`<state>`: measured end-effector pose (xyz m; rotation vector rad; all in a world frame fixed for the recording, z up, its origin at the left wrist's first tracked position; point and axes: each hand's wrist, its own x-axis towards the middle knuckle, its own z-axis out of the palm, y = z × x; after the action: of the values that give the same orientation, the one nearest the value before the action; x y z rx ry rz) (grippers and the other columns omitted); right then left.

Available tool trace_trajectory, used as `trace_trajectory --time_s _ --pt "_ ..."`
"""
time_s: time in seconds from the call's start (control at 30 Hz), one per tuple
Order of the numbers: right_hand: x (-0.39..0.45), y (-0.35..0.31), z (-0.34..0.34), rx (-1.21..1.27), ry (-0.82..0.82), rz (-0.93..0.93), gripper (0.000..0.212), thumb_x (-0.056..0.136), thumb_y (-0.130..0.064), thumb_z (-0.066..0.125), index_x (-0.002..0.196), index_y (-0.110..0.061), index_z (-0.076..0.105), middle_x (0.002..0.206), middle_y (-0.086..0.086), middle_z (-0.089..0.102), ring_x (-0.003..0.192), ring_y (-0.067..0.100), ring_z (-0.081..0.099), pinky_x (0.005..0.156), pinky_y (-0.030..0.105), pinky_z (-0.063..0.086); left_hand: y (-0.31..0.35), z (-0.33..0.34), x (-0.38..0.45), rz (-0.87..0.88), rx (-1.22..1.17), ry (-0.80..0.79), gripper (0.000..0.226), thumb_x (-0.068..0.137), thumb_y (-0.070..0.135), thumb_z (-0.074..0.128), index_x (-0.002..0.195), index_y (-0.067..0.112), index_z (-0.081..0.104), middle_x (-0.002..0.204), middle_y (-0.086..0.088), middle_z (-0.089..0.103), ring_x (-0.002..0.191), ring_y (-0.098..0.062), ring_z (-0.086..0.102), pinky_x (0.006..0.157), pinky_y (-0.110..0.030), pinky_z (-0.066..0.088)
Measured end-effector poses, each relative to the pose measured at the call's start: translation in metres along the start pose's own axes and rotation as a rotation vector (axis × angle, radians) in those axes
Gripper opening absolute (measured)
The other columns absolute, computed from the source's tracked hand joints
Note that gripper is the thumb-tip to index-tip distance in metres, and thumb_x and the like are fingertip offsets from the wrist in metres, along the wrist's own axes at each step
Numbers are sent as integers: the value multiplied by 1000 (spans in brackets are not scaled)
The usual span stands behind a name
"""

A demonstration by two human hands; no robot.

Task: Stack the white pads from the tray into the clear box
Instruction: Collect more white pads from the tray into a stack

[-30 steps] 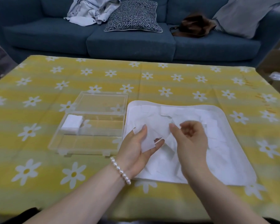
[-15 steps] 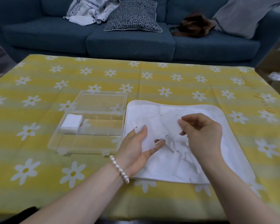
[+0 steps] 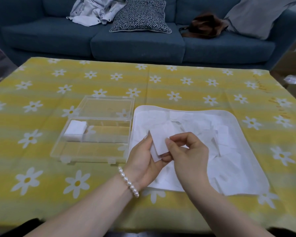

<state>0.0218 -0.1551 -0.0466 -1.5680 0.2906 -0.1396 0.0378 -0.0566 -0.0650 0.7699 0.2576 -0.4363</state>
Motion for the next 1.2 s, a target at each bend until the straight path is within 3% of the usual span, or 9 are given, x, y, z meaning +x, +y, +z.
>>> trace_trajectory --time_s 0.13,0.27,0.33,0.43,0.57,0.83,1.0,1.1,1.2 --pt "-2 10 1 -207 1 -87 21 80 -10 69 69 -24 60 55 -8 58 52 9 57 55 20 46 0 0 -1 -38 -3 0 79 89 65 23 116 1 61 112 -23 66 103 -30 66 93 -37 50" --pt "2 2 -4 -270 43 -200 15 81 -19 69 74 -24 57 54 -7 45 54 5 47 53 15 40 2 -3 0 -5 38 30 39 98 29 42 115 -2 58 110 -22 67 103 -30 66 84 -36 56" --pt "16 -5 -13 -234 116 -223 9 85 -16 65 85 -22 58 65 -5 47 57 3 45 56 11 39 4 -5 1 -11 -14 32 35 97 22 44 123 1 56 117 -18 65 109 -31 63 87 -40 55" --pt "33 -13 -29 -207 -20 -6 9 87 -21 63 96 -20 63 80 -8 59 68 1 52 58 7 41 6 -4 1 -19 -48 19 30 97 19 44 118 4 59 115 -16 67 101 -29 67 85 -40 56" --pt "34 -13 -34 -152 -230 111 7 83 -8 66 78 -10 69 67 -9 66 56 -6 58 51 5 40 6 -3 0 -10 -29 6 28 98 17 42 116 4 58 112 -16 68 99 -27 68 85 -40 55" --pt "44 -10 -42 22 64 74 9 89 -10 61 81 -9 65 54 -4 59 49 8 47 50 17 40 6 -7 4 2 32 65 27 100 21 42 113 6 60 107 -14 70 98 -32 68 77 -41 58" --pt "19 -10 -23 205 -35 155 8 84 -6 64 76 -6 63 48 0 56 41 10 46 42 19 37 9 -7 4 -23 -15 92 40 99 30 40 126 3 55 115 -16 67 99 -29 68 73 -36 59" --pt "4 -1 -11 191 -97 229 10 83 -7 66 75 -4 61 47 4 56 39 11 48 40 19 36 8 -4 4 -63 -30 55 52 100 39 33 128 0 54 119 -19 63 74 -25 67 59 -31 54" --pt "-1 3 -5 155 -109 220 15 84 -8 66 71 -5 59 49 7 60 38 13 49 41 19 36 7 -1 1 -97 4 -26 71 97 55 23 122 0 59 105 -23 63 55 -27 49 49 -28 43"
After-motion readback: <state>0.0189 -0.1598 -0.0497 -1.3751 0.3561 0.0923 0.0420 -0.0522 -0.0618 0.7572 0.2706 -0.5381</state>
